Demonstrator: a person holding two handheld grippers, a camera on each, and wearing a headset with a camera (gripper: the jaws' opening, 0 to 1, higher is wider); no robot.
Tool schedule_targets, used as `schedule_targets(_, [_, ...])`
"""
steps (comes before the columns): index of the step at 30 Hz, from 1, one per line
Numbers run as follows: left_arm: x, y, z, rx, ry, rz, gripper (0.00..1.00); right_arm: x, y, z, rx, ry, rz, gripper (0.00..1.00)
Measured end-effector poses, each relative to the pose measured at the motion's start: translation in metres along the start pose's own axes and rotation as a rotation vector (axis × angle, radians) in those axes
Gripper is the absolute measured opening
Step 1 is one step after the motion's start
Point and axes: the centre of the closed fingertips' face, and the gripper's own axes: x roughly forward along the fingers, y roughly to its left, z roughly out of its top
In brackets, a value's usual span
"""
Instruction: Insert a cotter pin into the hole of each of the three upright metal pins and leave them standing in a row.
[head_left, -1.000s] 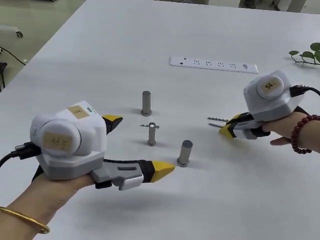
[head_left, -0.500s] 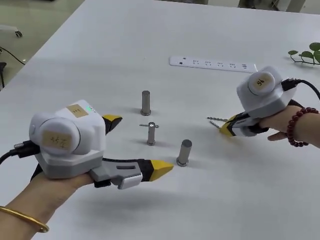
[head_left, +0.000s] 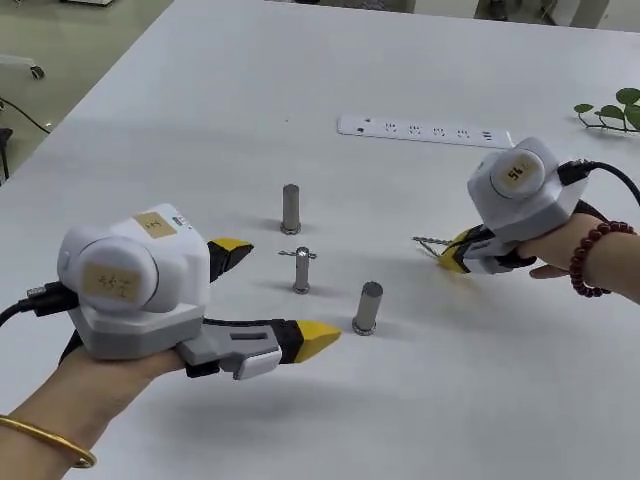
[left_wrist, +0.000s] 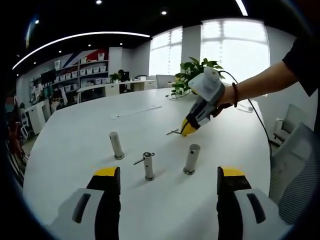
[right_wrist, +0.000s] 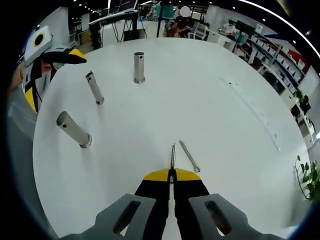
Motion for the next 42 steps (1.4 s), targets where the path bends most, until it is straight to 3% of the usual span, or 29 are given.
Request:
schedule_targets(9, [-0.002,-0.002,0.006,-0.024,-0.025,-0.012,0.71,-0.011,0.004,0.010,-0.042,-0.045,-0.003,0.00])
schedule_targets(15, [0.000,-0.012,0.007,-0.061,-0.004,-0.051,0.59,-0.023,0.019,0.020,-0.099,-0.085,0.006,0.00])
schedule_targets(19, [0.002,-0.018,0.010,-0.045,0.008,-0.067,0.53,-0.028,0.024,0.026,-0.132,-0.111,0.013,0.00])
schedule_targets(30, [0.006,-0.023,0.016,-0.117,0.018,-0.095,0.42,-0.048,0.053,0.042,-0.229,-0.181,0.049,0.00])
schedule_targets(39, [0.010,-0.035,0.024,-0.152,0.010,-0.148,0.30,-0.062,0.079,0.053,-0.320,-0.232,0.086,0.00])
schedule_targets(42, [0.011,-0.039,0.027,-0.192,-0.003,-0.171,0.27,-0.064,0.086,0.054,-0.352,-0.239,0.099,0.00])
